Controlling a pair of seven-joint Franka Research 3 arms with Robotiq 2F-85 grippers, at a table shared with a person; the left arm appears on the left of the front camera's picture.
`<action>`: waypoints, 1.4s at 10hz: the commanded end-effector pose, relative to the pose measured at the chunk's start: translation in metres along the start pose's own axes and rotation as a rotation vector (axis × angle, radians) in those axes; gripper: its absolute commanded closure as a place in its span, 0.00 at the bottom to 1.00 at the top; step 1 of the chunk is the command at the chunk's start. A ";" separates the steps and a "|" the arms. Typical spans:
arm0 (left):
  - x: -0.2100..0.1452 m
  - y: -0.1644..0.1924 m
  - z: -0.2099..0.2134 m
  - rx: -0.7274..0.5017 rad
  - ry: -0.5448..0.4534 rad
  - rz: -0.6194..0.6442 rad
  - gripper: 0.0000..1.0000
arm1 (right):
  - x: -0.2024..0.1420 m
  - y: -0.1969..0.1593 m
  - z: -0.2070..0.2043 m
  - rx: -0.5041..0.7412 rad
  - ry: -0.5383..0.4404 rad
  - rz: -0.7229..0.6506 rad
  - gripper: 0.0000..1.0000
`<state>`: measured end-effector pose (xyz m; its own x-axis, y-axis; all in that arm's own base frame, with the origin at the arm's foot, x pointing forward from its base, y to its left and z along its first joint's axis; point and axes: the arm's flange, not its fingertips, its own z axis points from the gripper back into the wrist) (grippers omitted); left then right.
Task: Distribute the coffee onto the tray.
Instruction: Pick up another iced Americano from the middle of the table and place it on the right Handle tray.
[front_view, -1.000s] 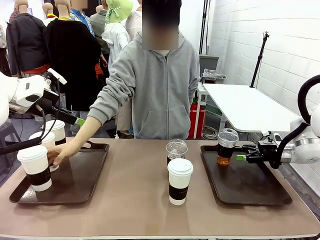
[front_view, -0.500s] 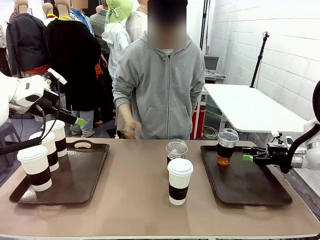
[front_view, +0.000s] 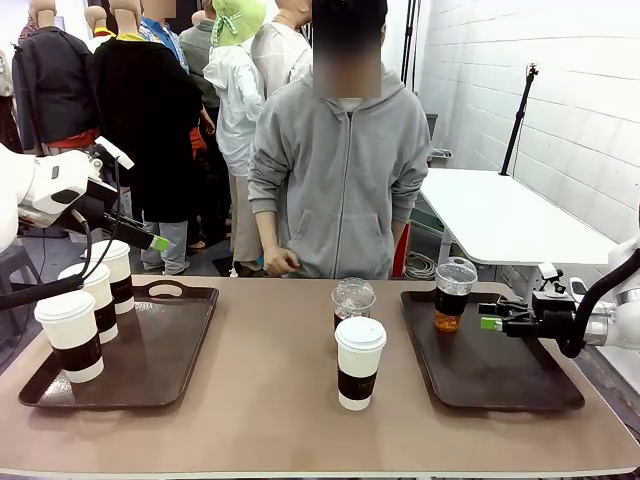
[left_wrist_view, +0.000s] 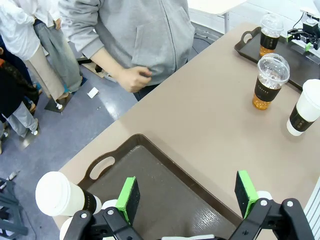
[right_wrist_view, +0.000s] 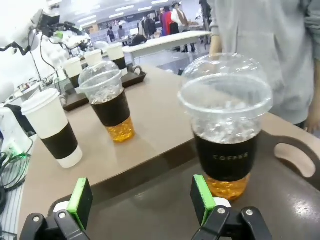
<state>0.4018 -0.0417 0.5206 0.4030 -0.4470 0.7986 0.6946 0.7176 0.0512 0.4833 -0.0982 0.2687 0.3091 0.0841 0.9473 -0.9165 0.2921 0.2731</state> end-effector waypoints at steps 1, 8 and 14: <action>-0.001 0.002 -0.001 -0.006 -0.001 0.007 0.00 | 0.000 0.013 0.000 -0.003 0.068 -0.026 0.00; -0.001 0.002 -0.001 -0.006 -0.001 0.007 0.00 | -0.011 0.016 -0.010 0.152 0.192 0.186 0.00; -0.001 0.002 -0.001 -0.006 -0.001 0.007 0.00 | -0.009 0.014 -0.014 0.143 0.185 0.232 0.00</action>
<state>0.4018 -0.0417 0.5206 0.4030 -0.4471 0.7986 0.6946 0.7176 0.0512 0.4710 -0.0803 0.2609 0.1175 0.3086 0.9439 -0.9903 0.1080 0.0880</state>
